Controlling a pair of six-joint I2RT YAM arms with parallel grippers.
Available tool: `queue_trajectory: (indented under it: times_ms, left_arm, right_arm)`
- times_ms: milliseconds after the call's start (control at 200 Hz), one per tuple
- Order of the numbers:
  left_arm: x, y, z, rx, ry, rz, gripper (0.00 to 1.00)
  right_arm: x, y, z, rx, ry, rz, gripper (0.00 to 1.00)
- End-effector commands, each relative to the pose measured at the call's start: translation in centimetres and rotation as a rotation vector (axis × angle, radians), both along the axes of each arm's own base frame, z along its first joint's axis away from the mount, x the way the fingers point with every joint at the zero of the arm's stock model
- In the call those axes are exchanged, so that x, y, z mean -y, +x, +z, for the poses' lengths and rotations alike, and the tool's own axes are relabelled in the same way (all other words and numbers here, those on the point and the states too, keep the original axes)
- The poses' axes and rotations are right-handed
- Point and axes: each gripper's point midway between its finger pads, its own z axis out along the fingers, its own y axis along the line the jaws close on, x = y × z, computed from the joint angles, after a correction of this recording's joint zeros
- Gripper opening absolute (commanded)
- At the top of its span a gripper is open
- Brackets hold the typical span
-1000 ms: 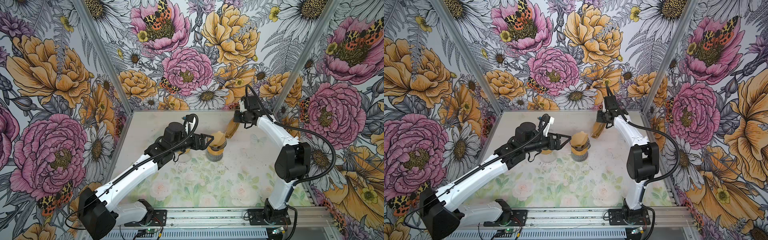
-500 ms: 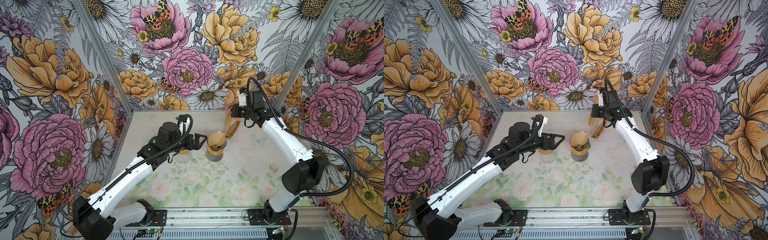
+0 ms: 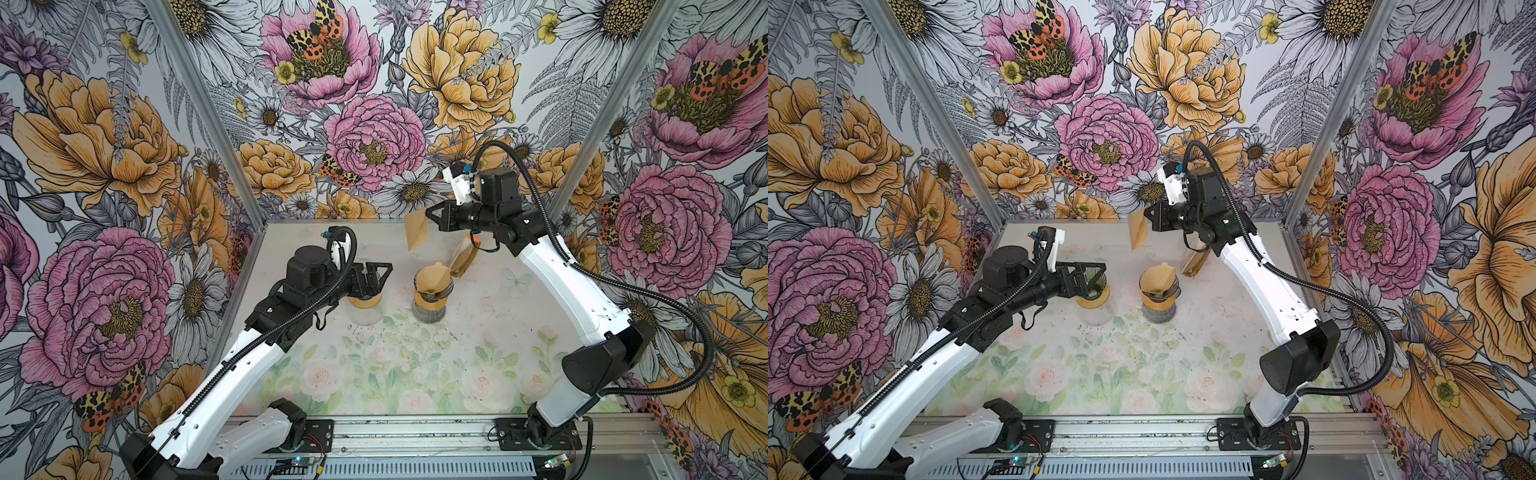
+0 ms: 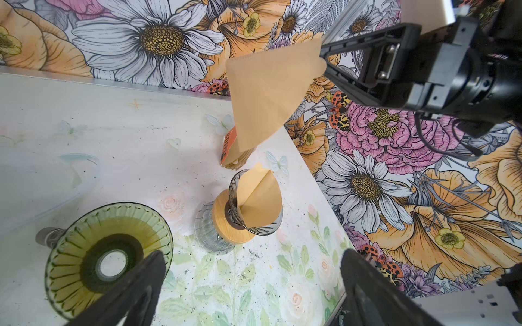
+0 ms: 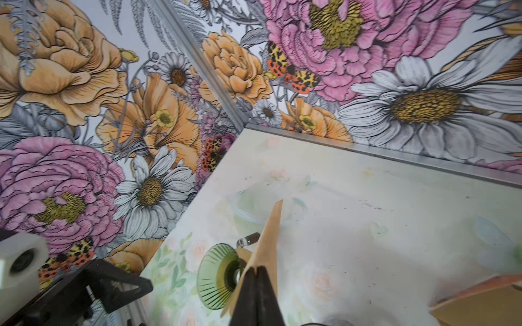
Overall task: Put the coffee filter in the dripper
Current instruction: 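Pull the tan filter off the stack and carry it toward the left gripper, then grasp the tan filter with left gripper while right gripper holds it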
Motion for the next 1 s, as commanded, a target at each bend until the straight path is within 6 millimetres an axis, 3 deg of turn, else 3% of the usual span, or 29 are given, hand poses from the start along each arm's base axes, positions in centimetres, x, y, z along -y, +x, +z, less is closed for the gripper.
queue_trajectory:
  times_ms: [0,235,525,715,991]
  left_arm:
    - [-1.4,-0.2,1.1,0.033,0.025,0.031,0.98]
    - [-2.6,-0.5,1.2,0.037,0.025,0.058,0.98]
    - [-2.5,-0.3,0.5,0.018,0.033,0.056,0.98]
    - [-2.4,-0.2,0.3,0.013,0.034,0.055,0.98]
    - [-2.2,0.1,-0.4,-0.007,0.045,0.05,0.98]
  right_arm:
    - [-3.1,-2.0,0.0,-0.081,0.082,0.156,0.01]
    - [-6.4,-4.1,-2.5,-0.214,0.122,0.31,0.01]
    - [-8.7,-4.0,-7.2,-0.312,0.062,0.303,0.03]
    - [-9.4,-3.3,-10.9,-0.406,0.018,0.269,0.03]
    - [-9.6,-3.3,-12.6,-0.445,-0.011,0.256,0.06]
